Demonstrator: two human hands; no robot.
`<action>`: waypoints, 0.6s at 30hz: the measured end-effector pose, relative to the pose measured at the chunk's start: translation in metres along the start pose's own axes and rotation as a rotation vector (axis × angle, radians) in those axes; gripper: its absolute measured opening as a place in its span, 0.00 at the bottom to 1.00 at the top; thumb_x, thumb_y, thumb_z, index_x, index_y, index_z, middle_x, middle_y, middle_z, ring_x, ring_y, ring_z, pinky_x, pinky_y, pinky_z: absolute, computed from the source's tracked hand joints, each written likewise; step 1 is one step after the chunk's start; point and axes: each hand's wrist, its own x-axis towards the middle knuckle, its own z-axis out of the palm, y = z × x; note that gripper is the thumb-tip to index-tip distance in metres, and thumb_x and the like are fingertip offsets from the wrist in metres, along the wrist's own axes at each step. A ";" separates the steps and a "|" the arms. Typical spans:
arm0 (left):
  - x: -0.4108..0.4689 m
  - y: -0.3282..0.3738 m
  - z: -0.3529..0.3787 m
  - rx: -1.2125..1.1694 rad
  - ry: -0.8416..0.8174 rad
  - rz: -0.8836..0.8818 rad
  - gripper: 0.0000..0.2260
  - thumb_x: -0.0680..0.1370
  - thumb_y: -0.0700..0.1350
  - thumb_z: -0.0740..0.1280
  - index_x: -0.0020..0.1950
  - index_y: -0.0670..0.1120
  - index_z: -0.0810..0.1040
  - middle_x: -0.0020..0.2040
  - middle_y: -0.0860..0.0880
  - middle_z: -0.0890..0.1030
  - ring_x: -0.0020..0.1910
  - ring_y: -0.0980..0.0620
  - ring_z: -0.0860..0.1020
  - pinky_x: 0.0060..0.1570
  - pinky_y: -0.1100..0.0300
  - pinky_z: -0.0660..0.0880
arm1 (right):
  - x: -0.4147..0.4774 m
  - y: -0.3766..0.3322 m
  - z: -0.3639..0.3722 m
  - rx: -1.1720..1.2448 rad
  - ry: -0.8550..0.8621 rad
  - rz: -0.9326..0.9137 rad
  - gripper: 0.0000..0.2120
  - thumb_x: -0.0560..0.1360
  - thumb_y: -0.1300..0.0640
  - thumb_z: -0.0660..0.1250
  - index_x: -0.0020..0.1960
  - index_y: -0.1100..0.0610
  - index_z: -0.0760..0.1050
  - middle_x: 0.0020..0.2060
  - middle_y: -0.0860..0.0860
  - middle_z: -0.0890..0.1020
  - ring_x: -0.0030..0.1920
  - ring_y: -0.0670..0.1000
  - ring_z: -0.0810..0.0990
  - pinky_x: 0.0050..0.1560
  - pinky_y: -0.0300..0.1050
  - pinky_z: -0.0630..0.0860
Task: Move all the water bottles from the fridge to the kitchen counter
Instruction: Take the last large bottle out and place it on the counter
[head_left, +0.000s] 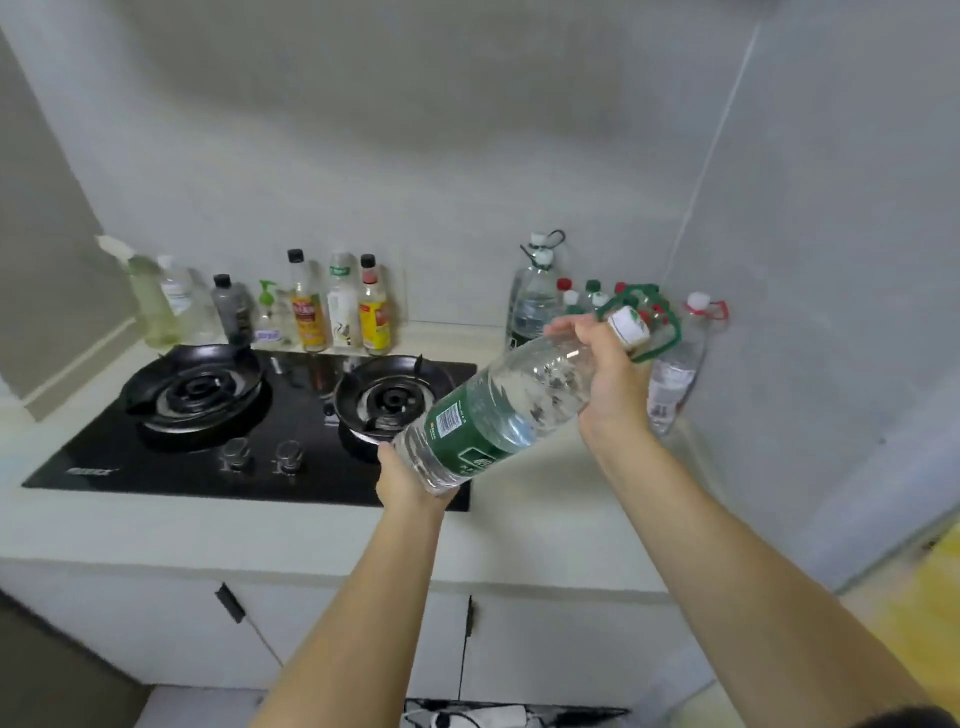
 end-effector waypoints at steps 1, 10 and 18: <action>0.003 -0.013 0.011 0.070 0.000 -0.041 0.20 0.78 0.52 0.63 0.66 0.44 0.73 0.59 0.44 0.78 0.55 0.36 0.78 0.45 0.43 0.79 | 0.006 0.000 -0.007 -0.025 0.020 -0.027 0.10 0.65 0.56 0.68 0.41 0.62 0.82 0.40 0.55 0.84 0.45 0.51 0.83 0.48 0.40 0.79; 0.078 -0.136 0.051 0.795 -0.082 0.075 0.13 0.81 0.46 0.58 0.62 0.46 0.76 0.59 0.41 0.79 0.52 0.38 0.79 0.37 0.43 0.82 | 0.087 0.026 -0.089 -0.258 0.153 0.028 0.11 0.65 0.60 0.75 0.44 0.65 0.81 0.39 0.57 0.84 0.41 0.50 0.82 0.47 0.49 0.80; 0.123 -0.200 0.058 1.456 -0.458 0.456 0.19 0.68 0.41 0.70 0.57 0.52 0.75 0.51 0.56 0.80 0.50 0.54 0.79 0.46 0.66 0.76 | 0.150 0.059 -0.122 -0.397 0.084 0.059 0.08 0.70 0.66 0.74 0.39 0.55 0.79 0.33 0.47 0.81 0.36 0.44 0.79 0.41 0.40 0.77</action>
